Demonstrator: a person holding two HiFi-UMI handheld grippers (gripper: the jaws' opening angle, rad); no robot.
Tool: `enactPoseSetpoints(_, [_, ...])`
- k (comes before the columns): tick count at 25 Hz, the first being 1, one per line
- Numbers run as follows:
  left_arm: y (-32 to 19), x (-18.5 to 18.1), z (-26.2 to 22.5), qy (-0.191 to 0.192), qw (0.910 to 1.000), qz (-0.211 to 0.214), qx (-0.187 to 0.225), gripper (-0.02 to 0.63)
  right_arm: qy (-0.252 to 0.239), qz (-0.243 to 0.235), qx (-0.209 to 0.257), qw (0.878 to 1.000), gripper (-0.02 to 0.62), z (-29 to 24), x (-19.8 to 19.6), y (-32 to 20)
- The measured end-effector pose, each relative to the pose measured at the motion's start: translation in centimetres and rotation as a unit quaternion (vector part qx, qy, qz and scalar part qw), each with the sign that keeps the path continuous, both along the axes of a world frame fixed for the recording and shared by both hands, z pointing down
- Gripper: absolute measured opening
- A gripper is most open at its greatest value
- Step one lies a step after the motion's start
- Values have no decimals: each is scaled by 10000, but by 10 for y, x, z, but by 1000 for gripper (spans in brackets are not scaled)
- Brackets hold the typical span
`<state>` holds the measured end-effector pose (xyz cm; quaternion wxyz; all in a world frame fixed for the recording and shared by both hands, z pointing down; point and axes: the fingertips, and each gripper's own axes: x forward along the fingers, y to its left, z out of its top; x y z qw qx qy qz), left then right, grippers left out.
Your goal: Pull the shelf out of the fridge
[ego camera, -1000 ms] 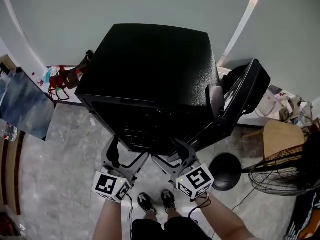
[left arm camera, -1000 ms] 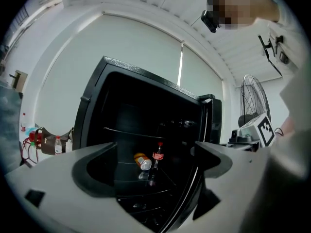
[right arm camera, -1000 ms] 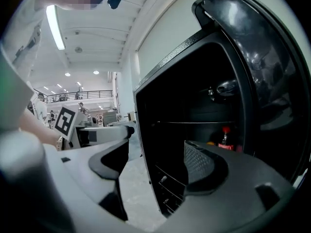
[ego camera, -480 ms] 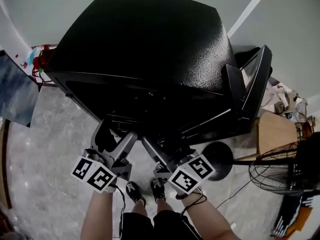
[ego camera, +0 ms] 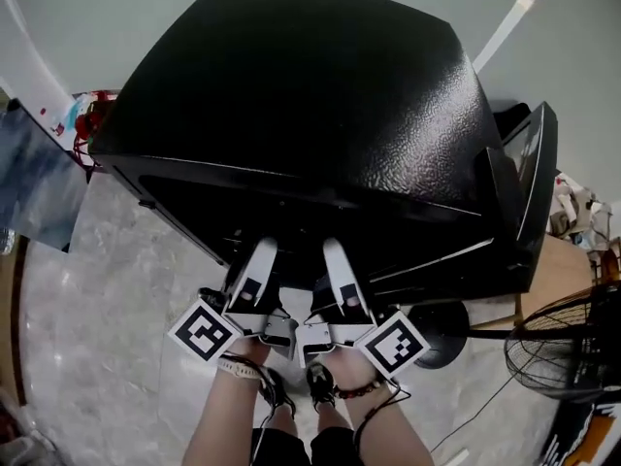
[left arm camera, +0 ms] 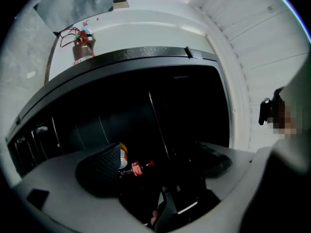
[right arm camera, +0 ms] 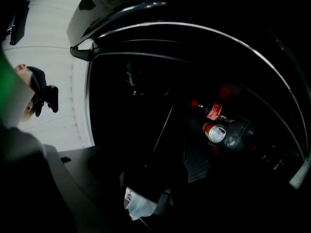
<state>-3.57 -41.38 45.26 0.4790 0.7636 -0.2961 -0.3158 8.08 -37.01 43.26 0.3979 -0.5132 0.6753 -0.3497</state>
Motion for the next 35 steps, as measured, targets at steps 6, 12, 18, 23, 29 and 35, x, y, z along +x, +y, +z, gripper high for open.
enactPoseSetpoints(6, [-25,0,-1,282,9993,-51,-229,452,-906,358,48,9952,341,2,20,-23])
enactPoseSetpoints(12, [-55,4,-6,545,9980,-159,-293,390,-1517,751,62,9855,341,10,39,-45])
enactPoseSetpoints(18, [-71,6,-7,802,9957,-266,-375,371,-1965,973,69,9756,339,15,48,-57])
enactPoseSetpoints(23, [-86,11,-13,1058,9936,-197,-353,350,-2078,1186,227,9707,337,9,55,-63])
enactPoseSetpoints(29, [-94,12,-12,1123,9925,-215,-444,319,-2030,1284,284,9703,161,5,58,-68])
enactPoseSetpoints(35, [-100,15,-17,1150,9927,-150,-335,191,-2005,1305,417,9701,55,-2,60,-72])
